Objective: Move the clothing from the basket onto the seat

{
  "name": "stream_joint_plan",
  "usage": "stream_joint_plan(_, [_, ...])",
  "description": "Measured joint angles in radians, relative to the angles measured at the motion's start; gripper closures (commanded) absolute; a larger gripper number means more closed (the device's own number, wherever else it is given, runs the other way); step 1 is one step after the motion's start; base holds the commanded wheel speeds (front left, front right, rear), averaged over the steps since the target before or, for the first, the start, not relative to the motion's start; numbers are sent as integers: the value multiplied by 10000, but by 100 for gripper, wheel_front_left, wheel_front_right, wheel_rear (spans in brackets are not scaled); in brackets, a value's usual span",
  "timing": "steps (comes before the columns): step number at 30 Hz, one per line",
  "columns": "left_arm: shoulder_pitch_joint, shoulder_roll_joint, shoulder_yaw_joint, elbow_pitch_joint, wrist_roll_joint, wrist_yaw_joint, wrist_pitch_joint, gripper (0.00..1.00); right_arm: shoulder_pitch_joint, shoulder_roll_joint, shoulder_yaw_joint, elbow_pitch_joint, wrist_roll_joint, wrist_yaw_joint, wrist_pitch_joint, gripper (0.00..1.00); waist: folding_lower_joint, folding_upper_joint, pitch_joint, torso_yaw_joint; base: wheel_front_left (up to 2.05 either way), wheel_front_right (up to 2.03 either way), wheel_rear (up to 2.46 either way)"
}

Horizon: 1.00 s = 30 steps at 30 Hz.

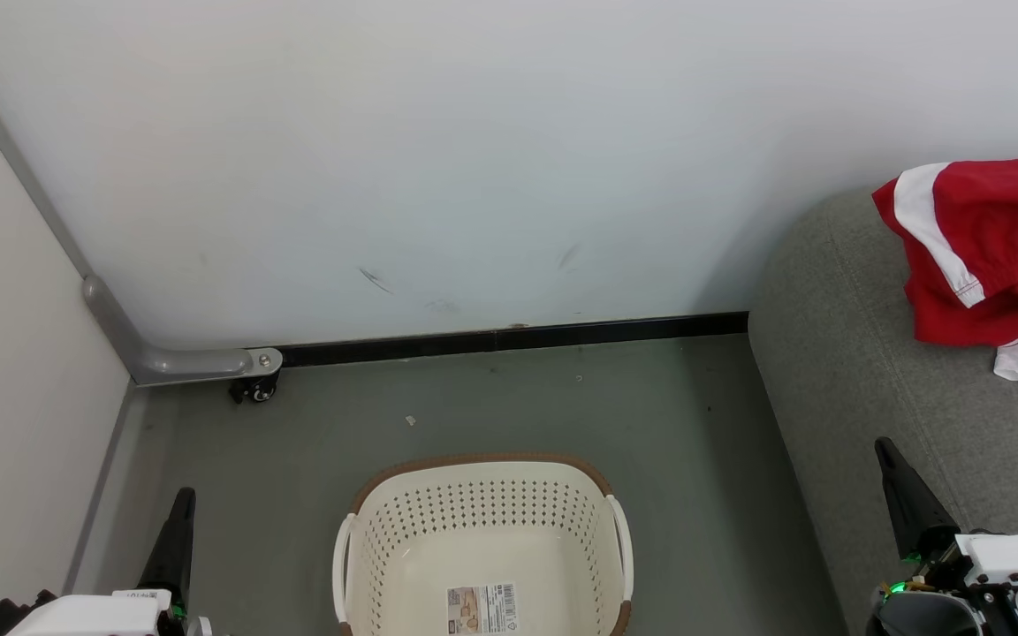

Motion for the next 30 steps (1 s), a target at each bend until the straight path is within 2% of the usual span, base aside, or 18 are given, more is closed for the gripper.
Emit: stream_joint_plan(30, [0,0,-4,0,-2,0,0,100,2,0,19,-23,2,0,-2,100,-1,0,1,0,0,0,0])
